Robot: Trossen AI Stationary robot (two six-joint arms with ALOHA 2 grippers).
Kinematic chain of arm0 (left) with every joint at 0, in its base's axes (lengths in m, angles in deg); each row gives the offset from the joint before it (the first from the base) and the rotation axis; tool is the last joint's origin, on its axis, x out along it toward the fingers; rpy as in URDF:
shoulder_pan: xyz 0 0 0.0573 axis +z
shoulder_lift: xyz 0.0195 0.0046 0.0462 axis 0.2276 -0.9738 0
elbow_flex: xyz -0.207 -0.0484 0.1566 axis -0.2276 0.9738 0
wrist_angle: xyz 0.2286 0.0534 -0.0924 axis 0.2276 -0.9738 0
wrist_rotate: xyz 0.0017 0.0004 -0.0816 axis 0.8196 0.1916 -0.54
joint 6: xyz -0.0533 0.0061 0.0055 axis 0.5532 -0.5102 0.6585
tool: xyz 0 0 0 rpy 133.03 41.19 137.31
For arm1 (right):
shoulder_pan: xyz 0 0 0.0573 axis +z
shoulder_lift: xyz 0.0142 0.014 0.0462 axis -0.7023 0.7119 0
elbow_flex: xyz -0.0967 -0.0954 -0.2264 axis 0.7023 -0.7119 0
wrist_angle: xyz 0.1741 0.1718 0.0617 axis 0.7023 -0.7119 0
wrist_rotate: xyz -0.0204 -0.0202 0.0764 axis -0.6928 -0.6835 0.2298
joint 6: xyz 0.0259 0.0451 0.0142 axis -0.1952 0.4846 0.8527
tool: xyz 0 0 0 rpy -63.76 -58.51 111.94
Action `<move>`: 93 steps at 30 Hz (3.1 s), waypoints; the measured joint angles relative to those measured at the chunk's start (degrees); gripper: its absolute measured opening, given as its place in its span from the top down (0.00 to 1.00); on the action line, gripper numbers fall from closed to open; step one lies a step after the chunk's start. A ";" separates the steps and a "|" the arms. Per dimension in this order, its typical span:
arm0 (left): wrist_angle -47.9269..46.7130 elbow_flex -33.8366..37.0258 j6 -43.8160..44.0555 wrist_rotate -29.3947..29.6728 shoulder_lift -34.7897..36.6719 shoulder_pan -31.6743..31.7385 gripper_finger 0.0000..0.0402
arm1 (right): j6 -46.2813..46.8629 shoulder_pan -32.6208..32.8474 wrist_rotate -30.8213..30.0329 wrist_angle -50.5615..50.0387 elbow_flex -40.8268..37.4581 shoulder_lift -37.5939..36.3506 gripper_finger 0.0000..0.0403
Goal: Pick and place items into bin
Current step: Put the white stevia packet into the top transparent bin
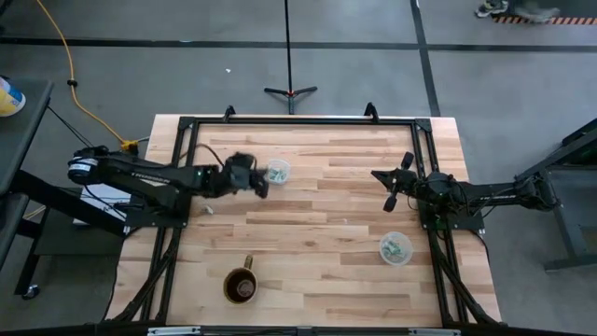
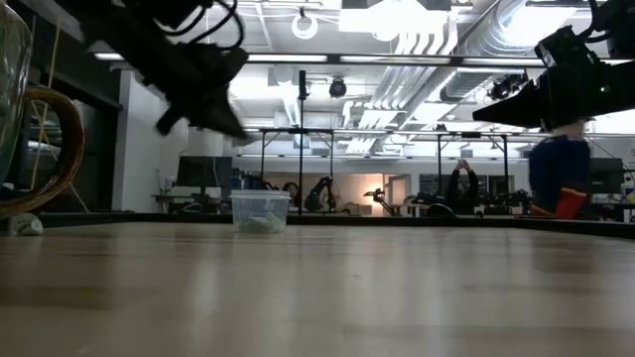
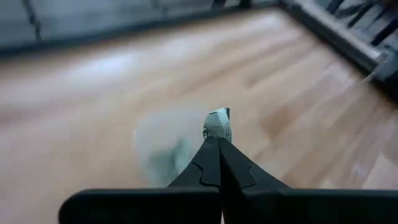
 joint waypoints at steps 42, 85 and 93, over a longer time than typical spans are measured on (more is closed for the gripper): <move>-46.55 -2.08 8.22 -44.05 5.25 13.31 0.32 | 0.00 0.02 -0.23 -0.90 0.00 0.00 0.98; -57.98 0.31 -13.87 -43.87 -5.56 13.31 0.46 | 0.08 0.00 -0.18 -0.91 0.00 0.02 0.99; -57.94 -4.08 -16.61 -43.15 -6.43 13.31 0.51 | 0.29 0.00 -0.16 -0.90 0.00 0.00 0.99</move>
